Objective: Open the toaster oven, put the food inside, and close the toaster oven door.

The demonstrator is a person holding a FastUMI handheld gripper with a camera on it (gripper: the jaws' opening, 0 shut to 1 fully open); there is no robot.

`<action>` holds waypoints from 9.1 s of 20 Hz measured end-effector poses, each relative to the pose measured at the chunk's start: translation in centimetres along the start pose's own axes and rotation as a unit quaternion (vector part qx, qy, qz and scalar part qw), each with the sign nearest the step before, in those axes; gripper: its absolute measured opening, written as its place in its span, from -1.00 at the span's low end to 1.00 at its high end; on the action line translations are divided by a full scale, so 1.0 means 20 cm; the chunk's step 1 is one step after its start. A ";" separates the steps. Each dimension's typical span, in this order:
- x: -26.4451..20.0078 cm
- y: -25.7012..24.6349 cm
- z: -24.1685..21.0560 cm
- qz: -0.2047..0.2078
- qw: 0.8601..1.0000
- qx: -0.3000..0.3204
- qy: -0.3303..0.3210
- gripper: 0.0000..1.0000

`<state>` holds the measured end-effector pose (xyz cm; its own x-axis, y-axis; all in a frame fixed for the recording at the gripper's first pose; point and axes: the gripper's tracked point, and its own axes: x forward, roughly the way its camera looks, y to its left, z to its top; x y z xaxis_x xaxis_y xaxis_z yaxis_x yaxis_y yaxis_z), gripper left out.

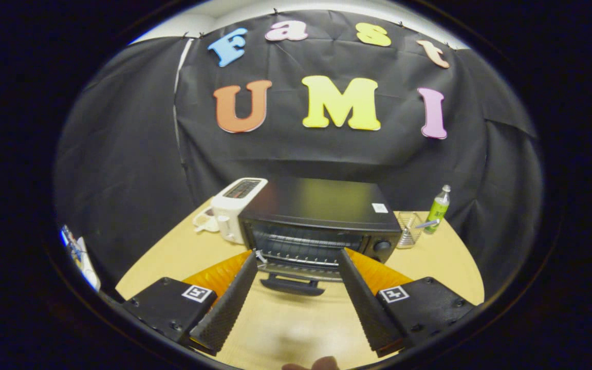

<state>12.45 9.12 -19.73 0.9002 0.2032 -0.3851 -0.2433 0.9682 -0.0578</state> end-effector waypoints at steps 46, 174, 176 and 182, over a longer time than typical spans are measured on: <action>-0.31 1.23 -1.00 0.261 0.850 0.230 0.395 0.39; -0.75 0.10 0.85 -0.063 0.982 0.032 -0.173 1.00; -0.89 0.17 0.85 -0.056 0.980 0.026 -0.188 1.00; -1.17 0.33 0.75 -0.030 0.976 0.033 -0.214 1.00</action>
<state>-4.73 12.87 2.70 0.9838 0.1753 0.0375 -0.1753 0.9845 -0.0042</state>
